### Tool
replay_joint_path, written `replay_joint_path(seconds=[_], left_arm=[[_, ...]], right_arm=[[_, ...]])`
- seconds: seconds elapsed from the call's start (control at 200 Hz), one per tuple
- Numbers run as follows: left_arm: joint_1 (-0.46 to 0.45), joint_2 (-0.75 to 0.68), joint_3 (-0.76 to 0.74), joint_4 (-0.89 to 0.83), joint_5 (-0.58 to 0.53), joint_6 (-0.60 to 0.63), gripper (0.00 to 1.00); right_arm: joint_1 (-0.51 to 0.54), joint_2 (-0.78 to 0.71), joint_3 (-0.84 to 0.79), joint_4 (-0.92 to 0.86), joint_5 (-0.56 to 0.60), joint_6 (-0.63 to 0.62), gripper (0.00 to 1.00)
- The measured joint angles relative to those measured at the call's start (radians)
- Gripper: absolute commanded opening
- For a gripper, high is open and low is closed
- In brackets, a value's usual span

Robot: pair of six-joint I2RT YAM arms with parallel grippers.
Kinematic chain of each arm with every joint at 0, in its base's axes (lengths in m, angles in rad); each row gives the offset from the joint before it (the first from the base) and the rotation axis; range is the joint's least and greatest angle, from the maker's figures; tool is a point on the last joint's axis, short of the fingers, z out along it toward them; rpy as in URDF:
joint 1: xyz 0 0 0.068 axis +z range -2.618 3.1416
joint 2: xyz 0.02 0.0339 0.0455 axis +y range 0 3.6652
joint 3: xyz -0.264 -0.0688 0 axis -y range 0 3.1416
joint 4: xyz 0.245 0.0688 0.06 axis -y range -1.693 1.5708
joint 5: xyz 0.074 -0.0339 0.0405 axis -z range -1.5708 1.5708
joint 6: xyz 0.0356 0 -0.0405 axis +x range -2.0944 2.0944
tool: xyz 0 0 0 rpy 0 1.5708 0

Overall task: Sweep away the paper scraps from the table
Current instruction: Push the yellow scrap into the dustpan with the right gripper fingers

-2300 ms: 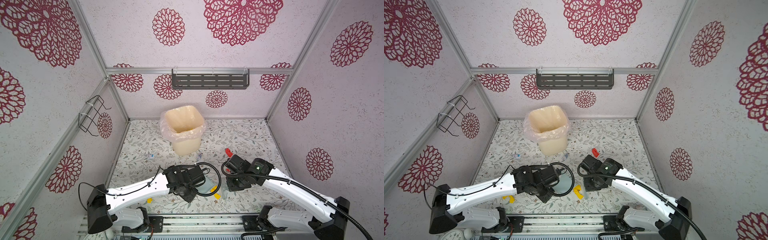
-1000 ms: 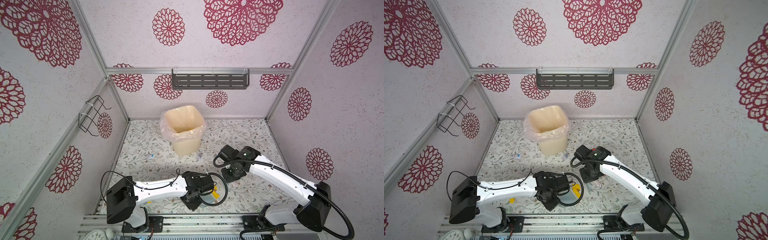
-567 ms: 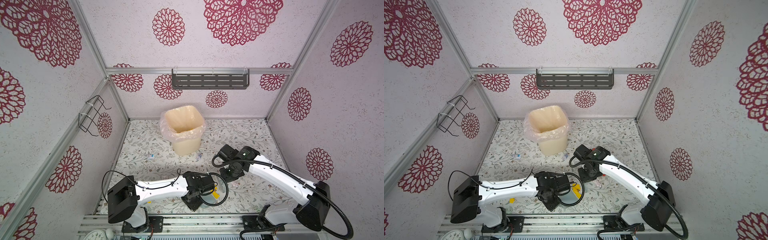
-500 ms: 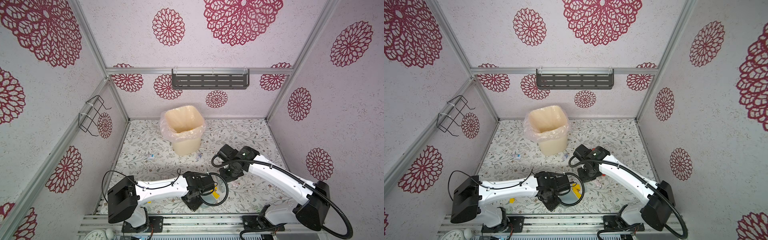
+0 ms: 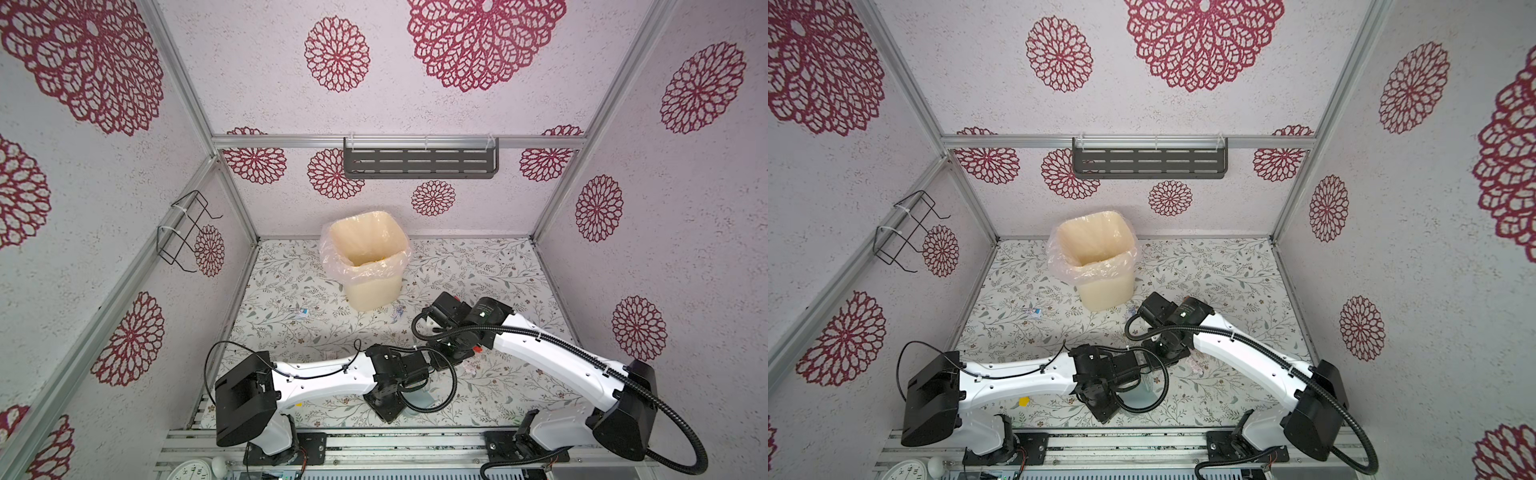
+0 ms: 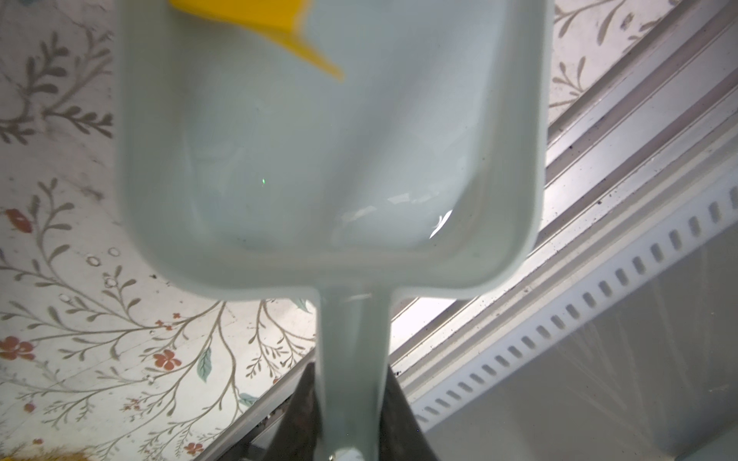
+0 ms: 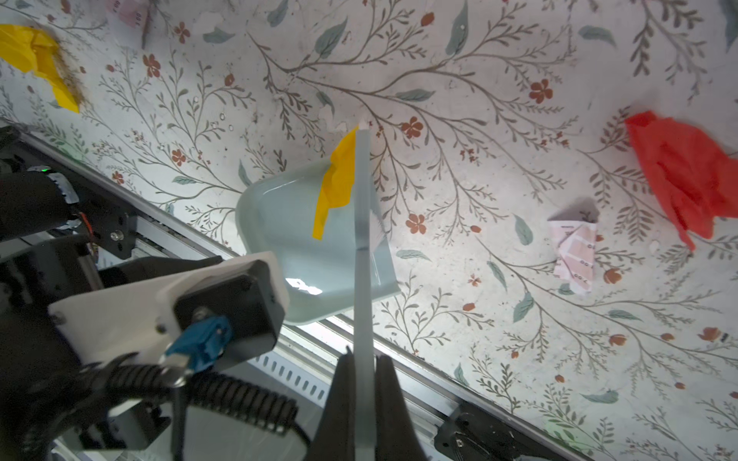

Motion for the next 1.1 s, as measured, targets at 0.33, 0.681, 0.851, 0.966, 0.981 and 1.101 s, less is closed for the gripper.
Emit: replay_joint_path(seconds=[0.33,0.681,0.851,0.966,0.981,1.101], left_arm=[[0.008,-0.018,-0.034,0.065,-0.002,-0.019,0.0],[0.038,-0.037,-0.092,0.081,-0.002,-0.044,0.0],[0.047,-0.044,-0.103,0.094,-0.002,-0.049,0.0],[0.059,-0.054,-0.113,0.101,-0.002,-0.053,0.0],[0.06,-0.054,-0.113,0.101,-0.002,-0.053,0.0],[0.071,-0.054,-0.117,0.104,-0.003,-0.053,0.0]], right_arm=[[-0.021,0.0,0.07,-0.117,0.096,-0.027,0.0],[-0.091,0.07,0.135,-0.103,0.175,-0.109,0.0],[-0.087,0.132,0.135,-0.076,0.167,-0.145,0.0],[-0.071,0.135,0.135,-0.069,0.14,-0.165,0.0],[-0.067,0.135,0.135,-0.067,0.136,-0.167,0.0],[-0.029,0.136,0.137,-0.055,0.092,-0.175,0.0]])
